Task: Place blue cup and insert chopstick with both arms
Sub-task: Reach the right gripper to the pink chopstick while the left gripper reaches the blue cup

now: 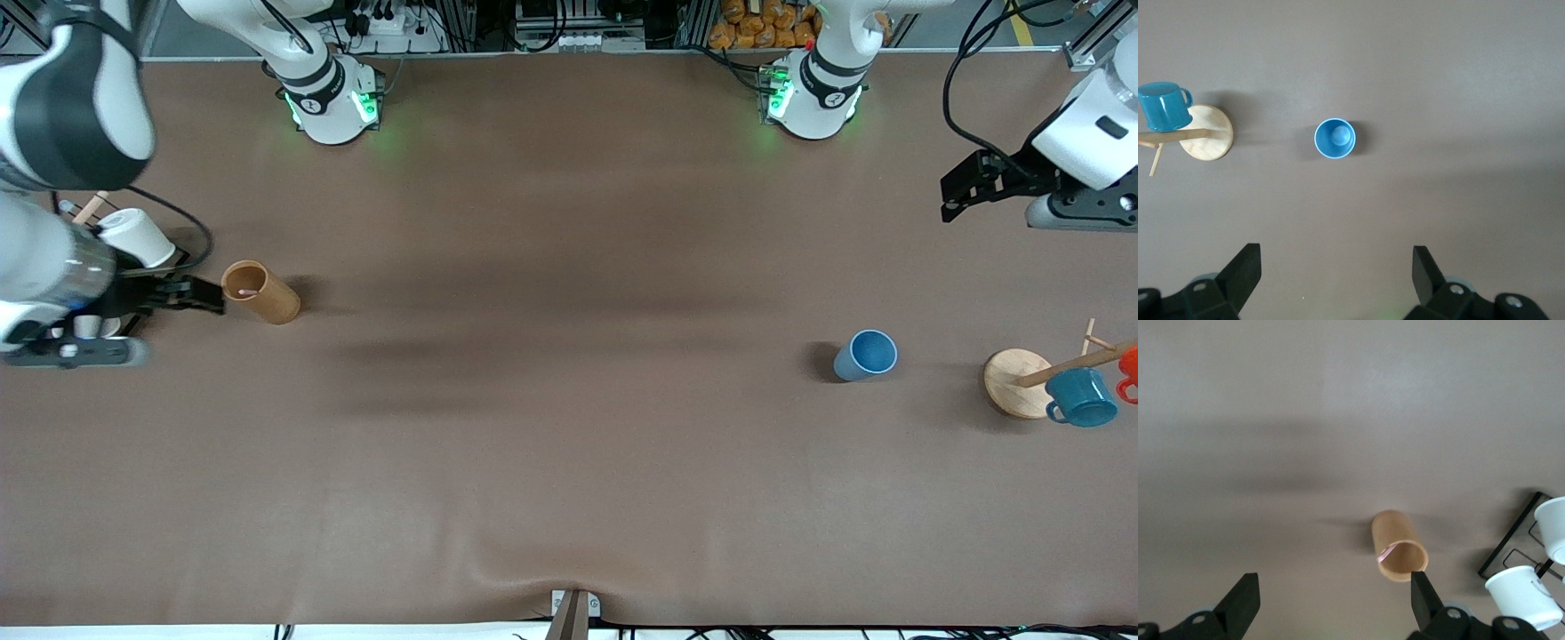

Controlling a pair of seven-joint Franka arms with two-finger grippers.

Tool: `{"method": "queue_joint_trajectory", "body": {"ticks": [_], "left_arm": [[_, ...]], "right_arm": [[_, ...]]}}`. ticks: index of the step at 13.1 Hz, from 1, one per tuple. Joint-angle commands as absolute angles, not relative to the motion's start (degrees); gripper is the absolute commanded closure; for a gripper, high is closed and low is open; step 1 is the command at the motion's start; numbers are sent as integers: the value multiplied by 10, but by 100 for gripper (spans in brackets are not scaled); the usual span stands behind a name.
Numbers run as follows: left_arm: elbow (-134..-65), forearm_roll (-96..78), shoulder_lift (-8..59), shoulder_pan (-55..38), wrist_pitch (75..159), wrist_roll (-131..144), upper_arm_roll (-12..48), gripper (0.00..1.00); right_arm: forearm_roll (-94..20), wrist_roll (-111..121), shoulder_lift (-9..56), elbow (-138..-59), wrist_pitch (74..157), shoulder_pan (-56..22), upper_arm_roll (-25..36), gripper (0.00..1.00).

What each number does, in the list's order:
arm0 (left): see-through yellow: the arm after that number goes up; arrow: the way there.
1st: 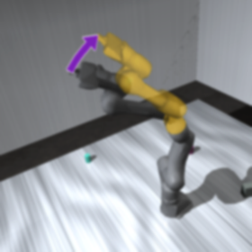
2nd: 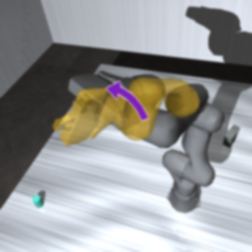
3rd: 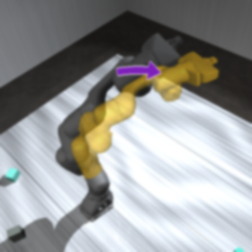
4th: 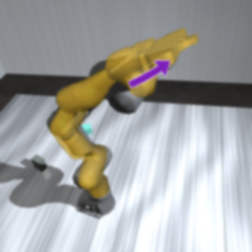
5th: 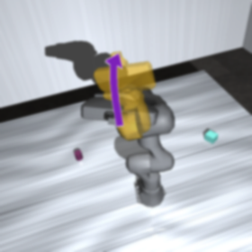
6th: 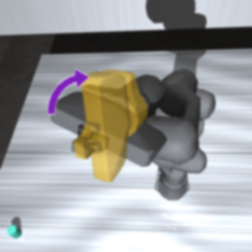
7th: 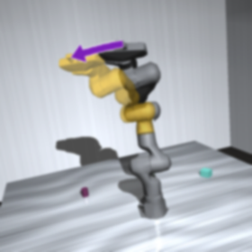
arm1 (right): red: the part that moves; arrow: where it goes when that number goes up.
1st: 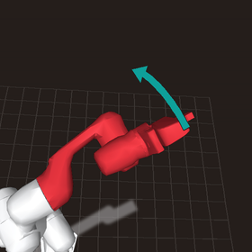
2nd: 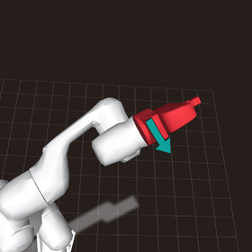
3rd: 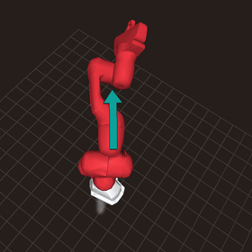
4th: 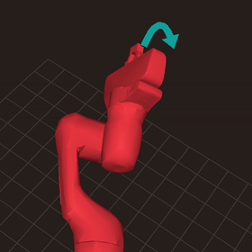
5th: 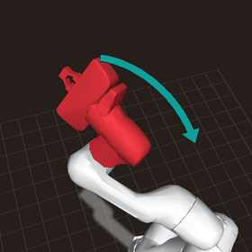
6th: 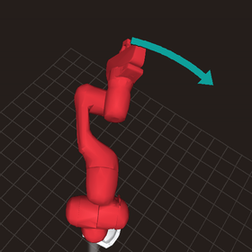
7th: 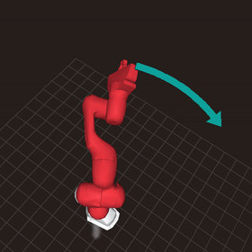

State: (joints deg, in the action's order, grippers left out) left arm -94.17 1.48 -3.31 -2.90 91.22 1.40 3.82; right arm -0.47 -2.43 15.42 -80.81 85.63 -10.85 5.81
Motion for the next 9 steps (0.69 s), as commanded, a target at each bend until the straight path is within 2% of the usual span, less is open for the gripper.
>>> {"method": "queue_joint_trajectory", "body": {"ticks": [1,5,9], "left_arm": [[-1009,9,-40,-22,981,16,40,0],[-1141,11,-30,-1,1160,4,40,0],[-1154,11,60,31,1255,-20,40,0]], "right_arm": [[-6,-29,145,-832,849,-134,60,0],[-1,-44,141,-917,884,-150,61,0],[45,-44,142,-964,903,-152,61,0]]}}
